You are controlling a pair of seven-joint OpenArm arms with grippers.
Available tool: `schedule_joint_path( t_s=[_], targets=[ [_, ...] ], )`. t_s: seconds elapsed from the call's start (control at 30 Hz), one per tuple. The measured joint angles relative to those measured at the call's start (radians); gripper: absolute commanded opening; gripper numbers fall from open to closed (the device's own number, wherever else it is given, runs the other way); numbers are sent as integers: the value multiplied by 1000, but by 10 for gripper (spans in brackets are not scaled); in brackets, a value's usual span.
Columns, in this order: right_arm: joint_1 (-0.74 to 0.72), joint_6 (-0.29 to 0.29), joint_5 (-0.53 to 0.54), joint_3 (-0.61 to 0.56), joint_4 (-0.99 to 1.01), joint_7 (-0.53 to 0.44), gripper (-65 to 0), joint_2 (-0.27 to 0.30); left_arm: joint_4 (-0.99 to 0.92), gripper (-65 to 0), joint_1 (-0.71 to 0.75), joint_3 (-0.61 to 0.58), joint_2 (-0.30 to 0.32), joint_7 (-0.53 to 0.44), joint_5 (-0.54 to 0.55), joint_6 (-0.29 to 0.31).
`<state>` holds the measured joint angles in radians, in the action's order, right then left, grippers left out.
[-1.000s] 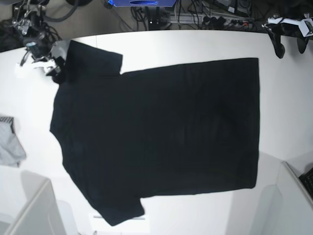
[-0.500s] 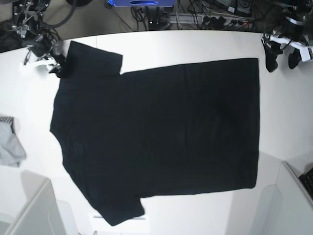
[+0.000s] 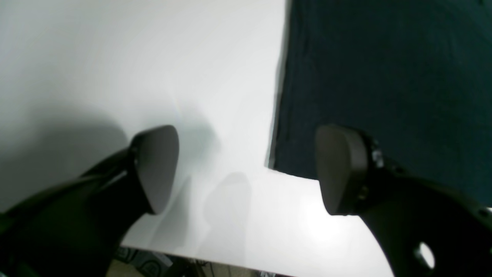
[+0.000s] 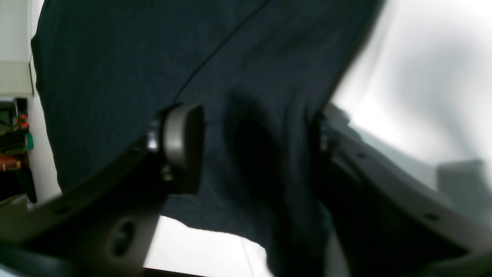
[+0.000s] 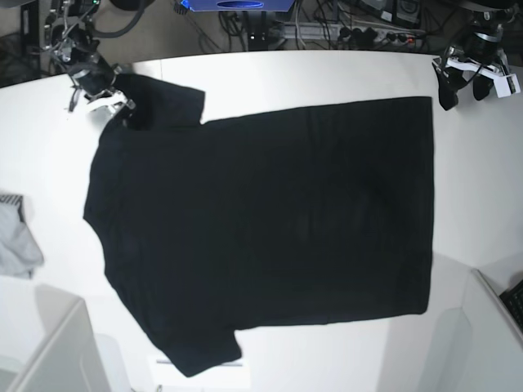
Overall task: Fold the T-shirt properly
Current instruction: 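Move both grippers to the shoulder corners of the shirt and grasp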
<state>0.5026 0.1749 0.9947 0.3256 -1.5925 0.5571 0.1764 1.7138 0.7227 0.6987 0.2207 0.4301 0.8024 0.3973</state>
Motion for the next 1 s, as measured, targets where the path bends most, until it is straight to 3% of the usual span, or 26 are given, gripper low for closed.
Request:
schedule_joint_path(
  t_s=[0.23,0.33,0.7,1.0],
  targets=[
    [6,-2,-6,-3,5,6,-486,0,-46,-117,-54,-4,-32,20,10,0],
    [8,-10,-7,-3,10,18,-650,-1,-80,-117,-99,0,-44,123,0,-1],
    [11,-9,-7,-3,11,25,-650,-1,-130,-118,-230,0,-68,258,13,4],
    [11,-9,-7,-3,11,26,-650,-1,-188,-120,-297,-17,-78,294,42,24]
  ],
)
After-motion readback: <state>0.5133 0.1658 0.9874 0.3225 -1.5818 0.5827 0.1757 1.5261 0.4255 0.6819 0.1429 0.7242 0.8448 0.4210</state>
